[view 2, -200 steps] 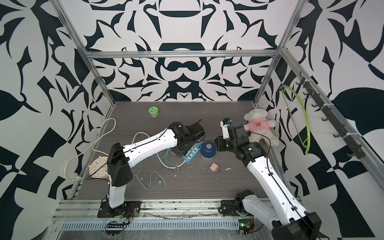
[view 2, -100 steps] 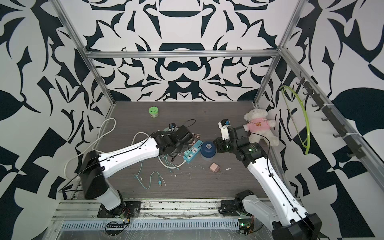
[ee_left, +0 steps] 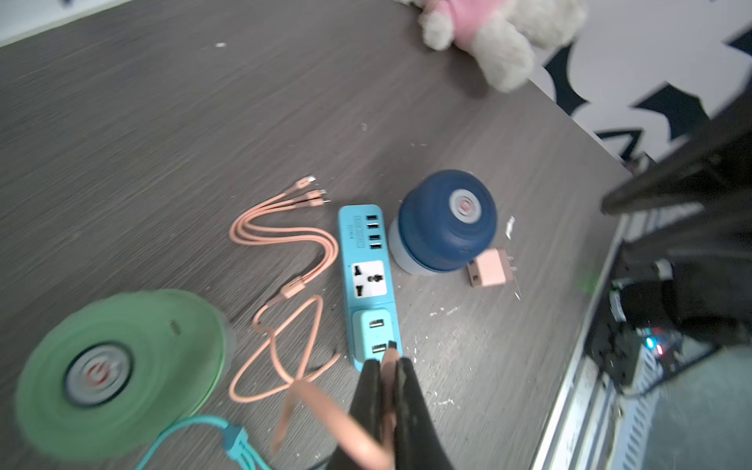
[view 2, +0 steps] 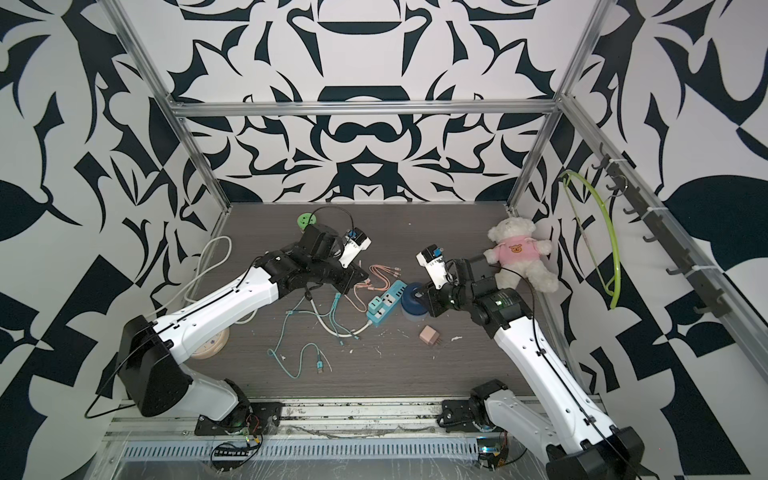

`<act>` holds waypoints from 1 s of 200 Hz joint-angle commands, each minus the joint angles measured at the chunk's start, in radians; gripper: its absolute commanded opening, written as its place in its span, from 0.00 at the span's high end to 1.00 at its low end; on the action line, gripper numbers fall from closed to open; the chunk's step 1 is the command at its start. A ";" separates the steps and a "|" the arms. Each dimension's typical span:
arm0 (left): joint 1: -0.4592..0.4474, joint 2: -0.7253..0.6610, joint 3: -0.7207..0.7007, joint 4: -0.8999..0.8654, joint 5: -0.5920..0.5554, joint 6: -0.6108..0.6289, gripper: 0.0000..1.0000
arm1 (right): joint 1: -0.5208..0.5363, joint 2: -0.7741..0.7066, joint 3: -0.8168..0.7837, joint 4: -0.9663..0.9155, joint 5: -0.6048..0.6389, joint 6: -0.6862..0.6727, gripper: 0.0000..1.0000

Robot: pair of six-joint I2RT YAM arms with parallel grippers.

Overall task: Charge the cordless meat grinders
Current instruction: Insert the charging cable into the plug.

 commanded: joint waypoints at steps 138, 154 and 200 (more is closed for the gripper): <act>0.033 0.362 0.342 -0.559 0.176 1.249 1.00 | 0.003 -0.182 0.007 -0.113 0.075 -0.057 0.83; 0.020 0.381 0.364 -0.578 0.165 1.275 1.00 | 0.003 -0.176 0.003 -0.108 0.074 -0.057 0.83; -0.017 0.434 0.418 -0.602 0.128 1.306 1.00 | 0.003 -0.160 0.006 -0.103 0.066 -0.059 0.84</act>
